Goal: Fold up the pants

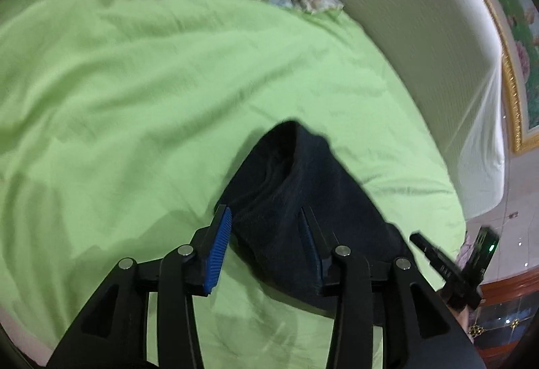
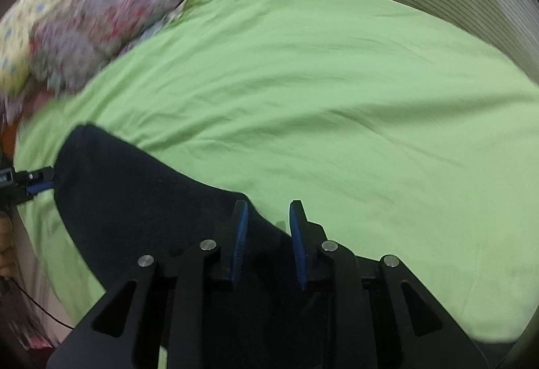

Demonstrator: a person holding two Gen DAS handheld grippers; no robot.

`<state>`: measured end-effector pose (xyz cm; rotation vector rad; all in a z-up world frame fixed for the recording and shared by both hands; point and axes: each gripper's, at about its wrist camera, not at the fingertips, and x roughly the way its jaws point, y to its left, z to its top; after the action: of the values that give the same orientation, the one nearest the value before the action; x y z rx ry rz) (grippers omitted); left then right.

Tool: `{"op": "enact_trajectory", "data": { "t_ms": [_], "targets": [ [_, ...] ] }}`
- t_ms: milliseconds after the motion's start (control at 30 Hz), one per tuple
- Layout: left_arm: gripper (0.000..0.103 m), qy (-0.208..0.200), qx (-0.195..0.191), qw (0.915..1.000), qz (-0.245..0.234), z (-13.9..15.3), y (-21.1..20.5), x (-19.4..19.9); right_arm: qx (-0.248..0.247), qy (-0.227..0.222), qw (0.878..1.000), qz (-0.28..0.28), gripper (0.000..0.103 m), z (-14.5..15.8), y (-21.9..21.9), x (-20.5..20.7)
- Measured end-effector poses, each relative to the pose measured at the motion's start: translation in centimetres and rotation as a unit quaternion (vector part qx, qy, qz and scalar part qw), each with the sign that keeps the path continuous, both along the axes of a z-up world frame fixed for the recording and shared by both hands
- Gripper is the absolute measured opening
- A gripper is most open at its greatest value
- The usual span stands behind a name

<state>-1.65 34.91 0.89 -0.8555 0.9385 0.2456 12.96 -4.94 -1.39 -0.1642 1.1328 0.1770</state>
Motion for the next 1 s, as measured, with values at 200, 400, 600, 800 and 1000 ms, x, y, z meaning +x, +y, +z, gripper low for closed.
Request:
{"op": "enact_trajectory", "data": {
  "t_ms": [200,400,600,800,1000],
  "targets": [
    [0.052,-0.024,0.031,0.9979,-0.052,3.8,-1.6,2.5,0.033,-0.029,0.996,-0.074,0.036,2.6,-3.8,-4.7],
    [0.058,-0.032,0.028,0.9886,-0.145,5.2,-7.0,7.5,0.043,-0.043,0.989,-0.138,0.04,3.6,-7.3,-9.2],
    [0.062,-0.021,0.028,0.9662,-0.255,4.9,-15.8,11.8,0.059,-0.057,0.971,-0.227,0.041,4.5,-12.2,-14.5],
    [0.064,-0.006,0.027,0.9327,-0.36,4.1,-24.9,13.9,0.067,-0.086,0.947,-0.301,0.043,5.9,-16.3,-19.8],
    [0.069,-0.007,0.041,0.8879,-0.458,4.1,-33.1,15.4,0.088,-0.114,0.917,-0.373,0.053,6.7,-20.1,-23.5]
  ]
}}
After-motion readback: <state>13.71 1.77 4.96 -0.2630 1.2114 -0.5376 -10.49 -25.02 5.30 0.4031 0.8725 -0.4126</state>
